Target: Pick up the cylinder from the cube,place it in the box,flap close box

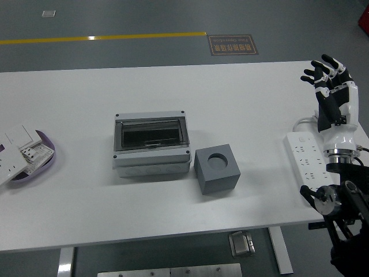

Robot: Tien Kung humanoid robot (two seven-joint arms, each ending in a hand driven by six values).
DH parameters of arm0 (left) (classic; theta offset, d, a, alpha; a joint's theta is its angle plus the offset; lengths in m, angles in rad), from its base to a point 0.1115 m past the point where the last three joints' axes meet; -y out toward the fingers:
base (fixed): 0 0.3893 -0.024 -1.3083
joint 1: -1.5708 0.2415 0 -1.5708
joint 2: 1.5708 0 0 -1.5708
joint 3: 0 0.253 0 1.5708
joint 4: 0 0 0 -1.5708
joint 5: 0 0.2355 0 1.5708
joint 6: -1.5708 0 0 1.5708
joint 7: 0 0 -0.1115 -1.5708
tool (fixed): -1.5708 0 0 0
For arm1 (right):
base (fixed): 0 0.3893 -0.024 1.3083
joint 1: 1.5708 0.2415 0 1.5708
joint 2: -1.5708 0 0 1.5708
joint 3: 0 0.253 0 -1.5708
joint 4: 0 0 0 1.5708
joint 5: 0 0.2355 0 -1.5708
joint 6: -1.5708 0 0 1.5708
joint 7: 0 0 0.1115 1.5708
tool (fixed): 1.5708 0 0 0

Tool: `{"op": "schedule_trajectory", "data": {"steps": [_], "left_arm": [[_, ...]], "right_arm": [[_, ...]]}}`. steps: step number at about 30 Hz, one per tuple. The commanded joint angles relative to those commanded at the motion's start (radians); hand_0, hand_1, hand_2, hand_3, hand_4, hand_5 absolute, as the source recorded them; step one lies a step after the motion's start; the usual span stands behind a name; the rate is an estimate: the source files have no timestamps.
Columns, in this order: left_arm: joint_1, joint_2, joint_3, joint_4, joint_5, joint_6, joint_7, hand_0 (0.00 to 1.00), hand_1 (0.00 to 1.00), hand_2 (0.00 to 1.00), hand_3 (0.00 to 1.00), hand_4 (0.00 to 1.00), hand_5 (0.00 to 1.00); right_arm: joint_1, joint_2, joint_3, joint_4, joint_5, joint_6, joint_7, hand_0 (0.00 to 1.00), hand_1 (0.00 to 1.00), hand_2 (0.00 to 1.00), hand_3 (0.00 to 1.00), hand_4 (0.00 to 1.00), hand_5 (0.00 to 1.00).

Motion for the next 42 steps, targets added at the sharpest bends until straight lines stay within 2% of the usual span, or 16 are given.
{"op": "schedule_trajectory", "data": {"steps": [1, 18, 25, 42], "left_arm": [[0.001, -0.002, 0.0, 0.0, -0.001, 0.0, 0.001, 0.598, 0.58, 0.555, 0.598, 0.662, 0.265], [0.004, -0.007, -0.011, 0.0, -0.003, 0.0, 0.001, 0.598, 0.58, 0.555, 0.598, 0.661, 0.262], [0.003, -0.005, -0.009, 0.0, -0.009, 0.002, 0.002, 0.599, 0.579, 0.555, 0.597, 0.66, 0.257], [-0.003, -0.013, -0.006, 0.0, -0.02, 0.006, 0.001, 0.599, 0.58, 0.555, 0.597, 0.659, 0.252]], "right_arm": [[-0.002, 0.001, 0.002, -0.001, 0.003, 0.0, 0.001, 0.567, 0.575, 0.617, 0.667, 0.673, 0.208], [-0.015, 0.005, -0.013, -0.026, 0.016, 0.0, -0.002, 0.571, 0.568, 0.615, 0.662, 0.667, 0.21], [-0.015, 0.012, -0.012, -0.036, 0.015, 0.0, -0.006, 0.571, 0.565, 0.61, 0.661, 0.71, 0.246], [-0.01, 0.016, 0.005, -0.031, 0.007, -0.002, -0.007, 0.58, 0.567, 0.605, 0.659, 0.718, 0.247]]}}
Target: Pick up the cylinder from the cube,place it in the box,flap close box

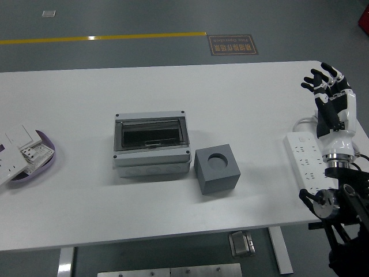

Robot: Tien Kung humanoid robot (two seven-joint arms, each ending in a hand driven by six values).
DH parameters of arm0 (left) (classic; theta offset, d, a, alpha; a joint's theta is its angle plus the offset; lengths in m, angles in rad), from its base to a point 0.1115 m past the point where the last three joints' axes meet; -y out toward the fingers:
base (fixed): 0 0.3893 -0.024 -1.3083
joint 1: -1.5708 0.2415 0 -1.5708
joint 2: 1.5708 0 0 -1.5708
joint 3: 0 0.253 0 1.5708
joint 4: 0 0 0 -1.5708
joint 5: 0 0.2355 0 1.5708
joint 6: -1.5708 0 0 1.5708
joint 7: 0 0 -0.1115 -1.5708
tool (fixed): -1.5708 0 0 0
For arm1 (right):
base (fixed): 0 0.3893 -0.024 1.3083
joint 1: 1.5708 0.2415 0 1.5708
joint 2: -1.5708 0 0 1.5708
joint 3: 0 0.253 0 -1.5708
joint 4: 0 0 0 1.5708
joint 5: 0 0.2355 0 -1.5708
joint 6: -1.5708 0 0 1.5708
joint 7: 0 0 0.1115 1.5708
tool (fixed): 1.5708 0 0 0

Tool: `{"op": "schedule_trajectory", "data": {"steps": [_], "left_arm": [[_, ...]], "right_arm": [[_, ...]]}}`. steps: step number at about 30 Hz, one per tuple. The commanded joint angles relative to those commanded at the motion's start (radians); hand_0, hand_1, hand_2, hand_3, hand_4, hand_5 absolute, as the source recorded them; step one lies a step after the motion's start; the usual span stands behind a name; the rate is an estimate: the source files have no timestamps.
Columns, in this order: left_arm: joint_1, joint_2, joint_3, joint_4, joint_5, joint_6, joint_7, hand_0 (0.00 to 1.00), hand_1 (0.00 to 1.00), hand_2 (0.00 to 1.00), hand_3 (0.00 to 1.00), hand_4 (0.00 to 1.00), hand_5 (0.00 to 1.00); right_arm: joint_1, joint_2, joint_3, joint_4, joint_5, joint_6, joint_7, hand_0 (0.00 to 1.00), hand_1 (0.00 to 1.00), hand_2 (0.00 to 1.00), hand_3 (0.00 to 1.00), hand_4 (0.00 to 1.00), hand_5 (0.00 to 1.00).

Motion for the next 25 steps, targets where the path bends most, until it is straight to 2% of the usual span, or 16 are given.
{"op": "schedule_trajectory", "data": {"steps": [9, 25], "left_arm": [[0.001, -0.001, 0.013, 0.0, -0.011, 0.003, -0.002, 0.598, 0.581, 0.555, 0.597, 0.658, 0.252], [0.014, 0.023, 0.044, 0.0, -0.045, 0.007, -0.007, 0.598, 0.58, 0.555, 0.597, 0.659, 0.254]], "right_arm": [[-0.001, -0.001, -0.002, -0.004, 0.002, -0.002, -0.002, 0.58, 0.566, 0.605, 0.659, 0.72, 0.248], [0.011, -0.012, -0.019, -0.025, -0.043, -0.018, -0.026, 0.578, 0.565, 0.605, 0.659, 0.718, 0.247]]}}
